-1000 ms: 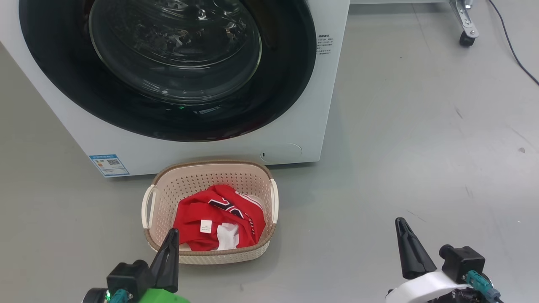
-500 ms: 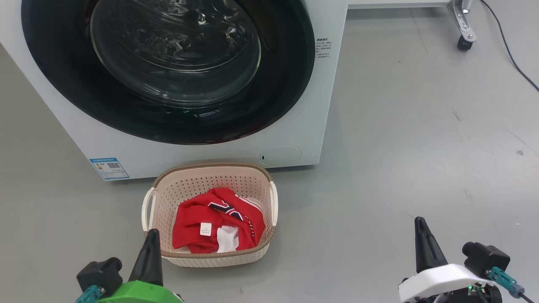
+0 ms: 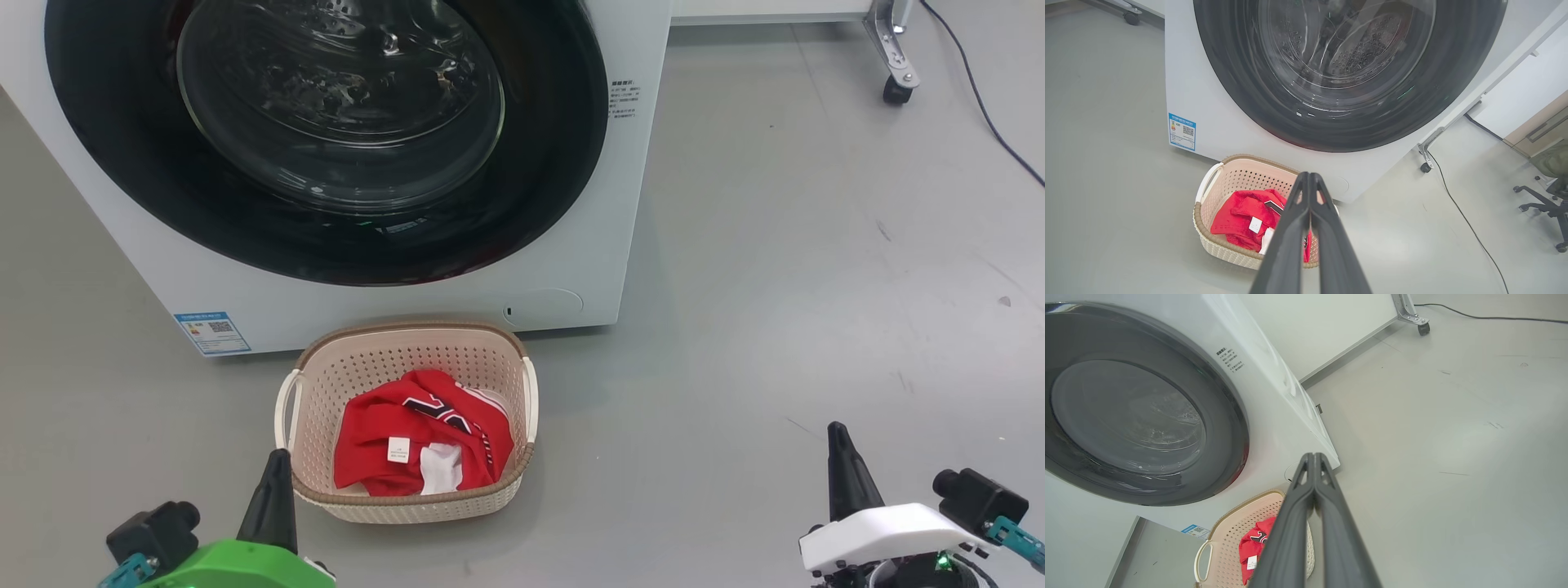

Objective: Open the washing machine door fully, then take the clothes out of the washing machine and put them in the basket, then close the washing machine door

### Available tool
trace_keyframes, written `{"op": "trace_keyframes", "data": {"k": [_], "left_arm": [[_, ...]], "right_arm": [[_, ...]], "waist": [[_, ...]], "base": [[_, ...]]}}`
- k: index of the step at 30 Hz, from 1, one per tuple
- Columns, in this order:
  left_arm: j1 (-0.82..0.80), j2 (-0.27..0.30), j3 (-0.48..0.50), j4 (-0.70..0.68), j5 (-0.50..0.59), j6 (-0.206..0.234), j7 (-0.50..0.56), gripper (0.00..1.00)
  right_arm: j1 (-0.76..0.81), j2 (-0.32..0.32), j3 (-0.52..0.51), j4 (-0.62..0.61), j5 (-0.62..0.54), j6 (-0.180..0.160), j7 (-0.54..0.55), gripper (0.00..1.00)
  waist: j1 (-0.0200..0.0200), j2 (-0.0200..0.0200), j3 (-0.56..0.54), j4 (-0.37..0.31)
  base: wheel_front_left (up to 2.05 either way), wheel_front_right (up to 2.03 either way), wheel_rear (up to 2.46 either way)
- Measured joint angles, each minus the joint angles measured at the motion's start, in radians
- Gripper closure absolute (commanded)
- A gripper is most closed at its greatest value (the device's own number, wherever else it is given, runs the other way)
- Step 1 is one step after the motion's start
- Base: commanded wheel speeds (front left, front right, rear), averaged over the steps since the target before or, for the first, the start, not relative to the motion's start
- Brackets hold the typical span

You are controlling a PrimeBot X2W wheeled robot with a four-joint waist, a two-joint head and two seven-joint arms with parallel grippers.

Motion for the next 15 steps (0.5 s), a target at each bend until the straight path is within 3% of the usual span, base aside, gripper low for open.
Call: {"op": "trace_keyframes", "data": {"k": [15], "left_arm": [[-0.011,0.005,0.04,0.023,-0.187,-0.028,0.032,1.0]], "right_arm": [[-0.024,-0.012,-0.032,0.005,0.191,0.01,0.044,1.0]], "waist": [[0.0,0.0,-0.011,-0.002]], "base": [[0.0,0.0,0.0]]}}
